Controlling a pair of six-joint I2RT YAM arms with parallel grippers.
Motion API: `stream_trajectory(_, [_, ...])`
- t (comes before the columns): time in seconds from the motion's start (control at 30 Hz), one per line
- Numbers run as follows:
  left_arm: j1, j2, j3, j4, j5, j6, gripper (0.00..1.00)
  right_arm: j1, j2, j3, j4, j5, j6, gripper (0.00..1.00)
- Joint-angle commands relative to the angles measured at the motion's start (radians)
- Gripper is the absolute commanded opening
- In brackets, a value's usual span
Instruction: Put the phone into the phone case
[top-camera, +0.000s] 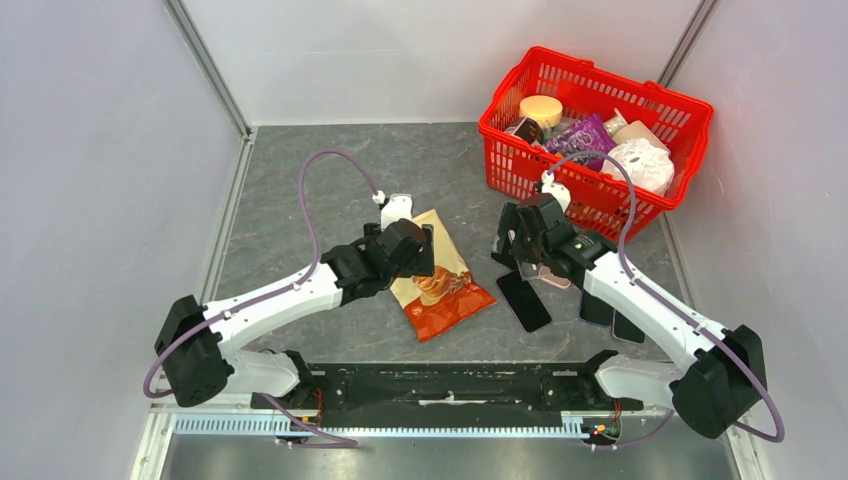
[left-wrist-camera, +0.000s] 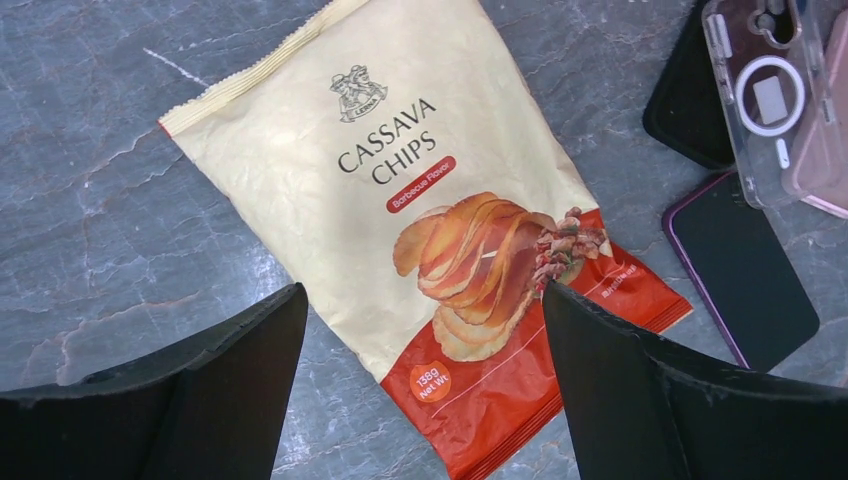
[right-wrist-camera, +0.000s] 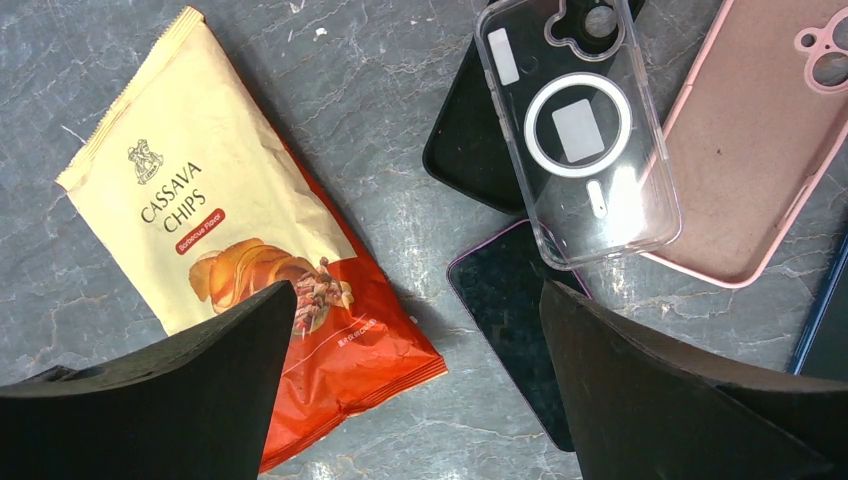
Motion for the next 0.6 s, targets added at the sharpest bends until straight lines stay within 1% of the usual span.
stream_trajectory(0.0, [-0.001,0.02,0.025,-0.04,-0.066,-0.072,0.93,-0.002,-0.037,0.038,0.001,0.012,-0.011,0.99])
stream_trajectory(0.1, [0.0,0.037,0.037,-0.062,-0.077,-0.107,0.93,-0.002,-0.039,0.04,-0.002,0.014,-0.016,0.99])
stream_trajectory(0.33, [0.019,0.064,0.011,-0.016,-0.032,-0.143,0.92,-0.002,-0.061,0.037,-0.015,0.016,-0.022,0.99])
stream_trajectory(0.57, [0.11,0.13,-0.08,0.137,0.129,-0.179,0.78,-0.002,-0.055,0.036,-0.019,-0.01,-0.016,0.99])
